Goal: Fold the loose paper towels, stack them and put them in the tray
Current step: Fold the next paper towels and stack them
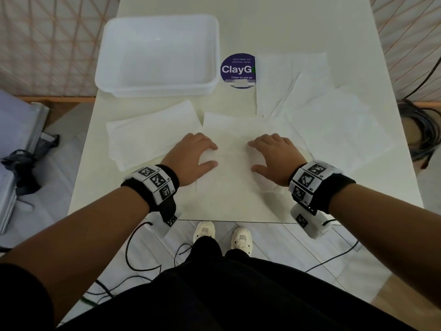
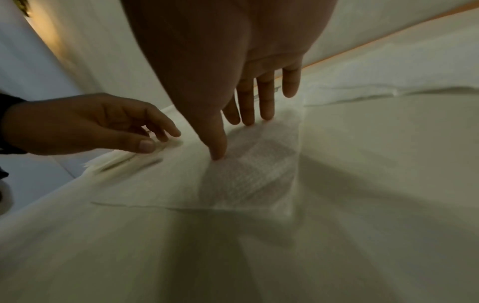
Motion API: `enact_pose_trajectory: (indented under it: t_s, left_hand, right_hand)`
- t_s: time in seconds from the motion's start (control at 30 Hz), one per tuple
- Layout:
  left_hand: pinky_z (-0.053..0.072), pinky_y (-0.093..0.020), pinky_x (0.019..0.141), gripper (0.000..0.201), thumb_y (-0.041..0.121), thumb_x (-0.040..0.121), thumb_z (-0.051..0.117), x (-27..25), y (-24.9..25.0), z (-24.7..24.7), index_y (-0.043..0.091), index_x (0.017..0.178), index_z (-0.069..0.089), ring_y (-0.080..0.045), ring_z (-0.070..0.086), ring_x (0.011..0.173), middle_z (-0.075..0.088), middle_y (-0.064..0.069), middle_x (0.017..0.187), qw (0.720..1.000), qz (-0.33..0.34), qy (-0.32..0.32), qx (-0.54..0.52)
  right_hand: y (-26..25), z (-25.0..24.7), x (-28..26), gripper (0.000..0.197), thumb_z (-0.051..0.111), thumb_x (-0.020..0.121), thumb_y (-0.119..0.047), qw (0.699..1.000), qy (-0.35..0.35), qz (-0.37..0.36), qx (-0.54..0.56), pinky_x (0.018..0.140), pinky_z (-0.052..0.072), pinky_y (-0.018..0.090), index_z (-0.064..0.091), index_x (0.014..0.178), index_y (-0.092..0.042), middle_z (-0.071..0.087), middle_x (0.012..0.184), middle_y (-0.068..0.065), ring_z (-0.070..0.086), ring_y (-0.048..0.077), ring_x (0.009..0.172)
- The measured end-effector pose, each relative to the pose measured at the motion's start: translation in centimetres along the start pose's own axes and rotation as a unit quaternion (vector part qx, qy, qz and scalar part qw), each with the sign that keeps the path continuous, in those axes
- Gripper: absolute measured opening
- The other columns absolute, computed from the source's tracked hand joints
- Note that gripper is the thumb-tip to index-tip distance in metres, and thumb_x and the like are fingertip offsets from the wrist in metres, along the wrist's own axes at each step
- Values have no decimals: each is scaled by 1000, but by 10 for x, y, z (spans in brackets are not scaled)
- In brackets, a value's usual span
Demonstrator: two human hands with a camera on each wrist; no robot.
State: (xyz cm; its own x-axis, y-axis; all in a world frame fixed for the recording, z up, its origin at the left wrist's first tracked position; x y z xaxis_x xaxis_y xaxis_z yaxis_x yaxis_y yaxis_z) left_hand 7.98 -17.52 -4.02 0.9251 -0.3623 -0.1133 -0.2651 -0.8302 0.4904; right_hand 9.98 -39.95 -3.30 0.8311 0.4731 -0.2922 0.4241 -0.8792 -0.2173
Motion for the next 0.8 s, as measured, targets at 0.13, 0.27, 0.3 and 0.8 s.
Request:
enact_pose_trajectory:
  t_s: [0.13,0.27,0.3,0.8]
  left_hand:
    - [37,-34,95,34,29,90,61,5,0,3,15,121,62,-24,47,111,56,-2,120,999,-20,-27,42]
    - [33,-33,88,15,29,89,61,4,6,1,20,99,68,-23,47,106,60,1,109,995,-19,-22,91]
    - [33,-33,88,12,29,89,61,3,7,-1,20,95,67,-23,48,104,61,1,107,996,-22,-18,83]
    - [47,-21,56,21,25,88,67,-1,1,-44,12,103,59,-11,65,63,69,-10,81,939,-201,59,-272]
  right_hand:
    - [1,1,-2,49,60,86,-39,1000,4,16,21,104,28,36,49,132,-25,47,133,-1,42,23,122]
    - [1,-4,-5,24,59,88,-34,999,-8,19,37,97,32,35,61,110,-25,56,119,-1,47,22,111]
    - [1,-5,-6,20,58,88,-33,998,-15,22,49,94,34,35,62,105,-23,57,115,-1,48,22,108]
    - [37,-53,0,25,72,81,-27,949,41,121,287,67,37,26,59,100,-17,58,86,0,52,17,78]
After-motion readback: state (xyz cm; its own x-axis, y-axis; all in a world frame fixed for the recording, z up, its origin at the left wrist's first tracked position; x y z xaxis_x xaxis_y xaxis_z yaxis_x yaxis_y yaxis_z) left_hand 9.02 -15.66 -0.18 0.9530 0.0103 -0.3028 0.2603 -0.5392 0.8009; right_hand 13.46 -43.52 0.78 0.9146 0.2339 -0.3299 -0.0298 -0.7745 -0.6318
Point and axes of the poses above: each hand's wrist, its own x-axis towards the middle knuckle, its own z-axis out of the palm, y = z × x, the point moved 3 cm from there along x, towards the middle knuckle
